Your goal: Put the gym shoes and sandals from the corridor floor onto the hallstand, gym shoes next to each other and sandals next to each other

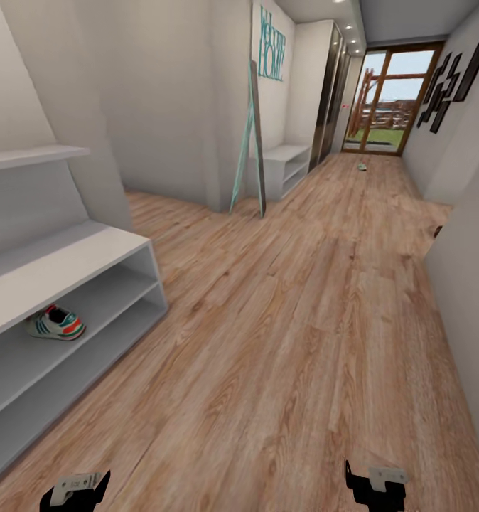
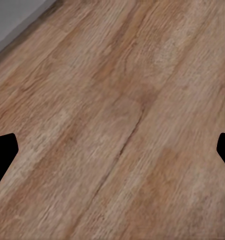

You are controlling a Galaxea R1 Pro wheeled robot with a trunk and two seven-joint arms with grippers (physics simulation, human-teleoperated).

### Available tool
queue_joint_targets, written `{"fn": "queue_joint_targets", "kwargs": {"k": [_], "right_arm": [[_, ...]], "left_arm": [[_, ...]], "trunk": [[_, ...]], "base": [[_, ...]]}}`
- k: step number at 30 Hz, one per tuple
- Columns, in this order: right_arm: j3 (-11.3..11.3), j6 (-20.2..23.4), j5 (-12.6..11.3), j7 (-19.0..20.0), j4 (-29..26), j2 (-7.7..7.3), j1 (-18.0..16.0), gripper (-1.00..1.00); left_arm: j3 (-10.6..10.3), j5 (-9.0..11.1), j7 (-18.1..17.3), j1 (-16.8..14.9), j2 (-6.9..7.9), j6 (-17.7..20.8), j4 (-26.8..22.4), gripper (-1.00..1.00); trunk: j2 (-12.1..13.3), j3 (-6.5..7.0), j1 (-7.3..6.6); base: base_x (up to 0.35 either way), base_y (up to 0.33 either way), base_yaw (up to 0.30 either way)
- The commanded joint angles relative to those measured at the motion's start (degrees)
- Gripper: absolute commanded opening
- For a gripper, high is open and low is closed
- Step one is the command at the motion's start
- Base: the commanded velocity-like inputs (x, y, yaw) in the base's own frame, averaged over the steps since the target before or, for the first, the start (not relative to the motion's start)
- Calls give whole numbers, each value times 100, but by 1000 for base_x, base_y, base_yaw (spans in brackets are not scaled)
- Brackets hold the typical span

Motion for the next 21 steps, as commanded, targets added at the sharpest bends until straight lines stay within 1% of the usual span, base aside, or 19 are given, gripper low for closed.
{"fn": "queue_joint_targets", "kwargs": {"k": [1,7,12,21], "right_arm": [[-36,-13,61,-29,8,1,-5,100],[-36,-13,61,-29,8,1,-5,100],[-36,-13,61,-29,8,1,-5,100],[-36,-13,61,-30,8,9,-5,100]], "left_arm": [[36,-59,-30,-2,-4,-32,1,100],[38,-54,-30,-1,-10,-34,1,100],[38,-52,-30,-1,-13,-40,1,100],[38,-44,-3,-1,-13,-41,1,100]], "trunk": [[-2,-4,-1],[-2,-4,-1],[-2,-4,-1],[-2,-4,-1]], "base": [[0,0,-293],[37,0,-293],[261,0,-292],[327,0,-292]]}}
